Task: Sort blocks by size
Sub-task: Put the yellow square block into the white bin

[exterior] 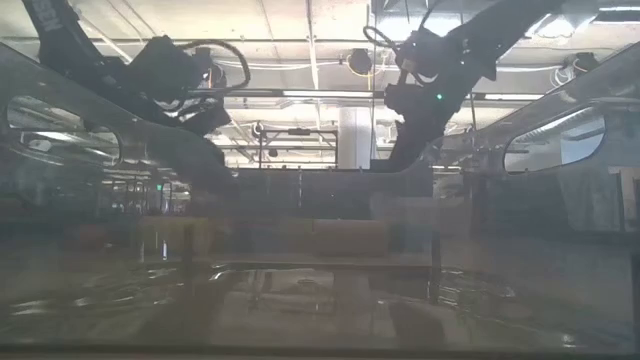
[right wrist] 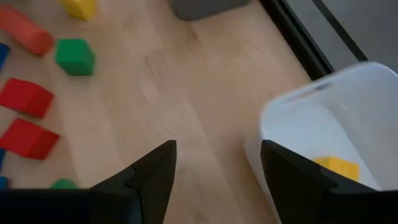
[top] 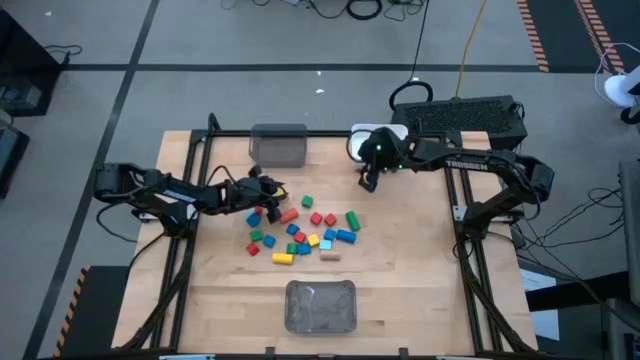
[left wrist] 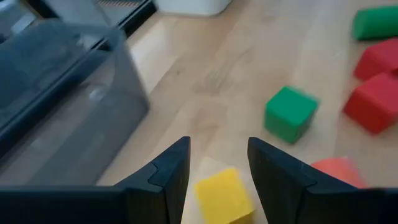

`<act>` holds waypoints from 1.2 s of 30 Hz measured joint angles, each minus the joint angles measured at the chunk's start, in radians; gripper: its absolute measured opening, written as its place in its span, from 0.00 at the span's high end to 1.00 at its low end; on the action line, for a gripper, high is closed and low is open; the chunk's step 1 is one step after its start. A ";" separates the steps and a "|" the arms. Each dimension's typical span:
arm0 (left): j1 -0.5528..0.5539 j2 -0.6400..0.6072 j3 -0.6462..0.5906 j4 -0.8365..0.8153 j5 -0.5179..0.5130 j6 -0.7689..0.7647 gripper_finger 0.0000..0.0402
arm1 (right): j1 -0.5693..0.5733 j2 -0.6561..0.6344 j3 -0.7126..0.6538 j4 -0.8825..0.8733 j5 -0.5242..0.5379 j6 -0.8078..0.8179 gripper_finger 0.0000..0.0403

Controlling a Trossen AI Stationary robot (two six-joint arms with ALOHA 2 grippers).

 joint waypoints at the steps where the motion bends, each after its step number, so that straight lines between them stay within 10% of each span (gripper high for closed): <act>1: 0.003 0.000 0.000 -0.010 0.000 -0.014 0.59 | 0.011 0.000 0.000 0.005 0.001 0.000 0.46; 16: 0.010 0.000 0.000 -0.146 0.015 -0.177 0.27 | 0.076 0.000 0.000 0.071 0.010 0.001 0.46; 36: 0.008 0.160 0.001 0.018 -0.003 -0.163 0.47 | 0.119 0.000 0.000 0.136 0.001 0.026 0.52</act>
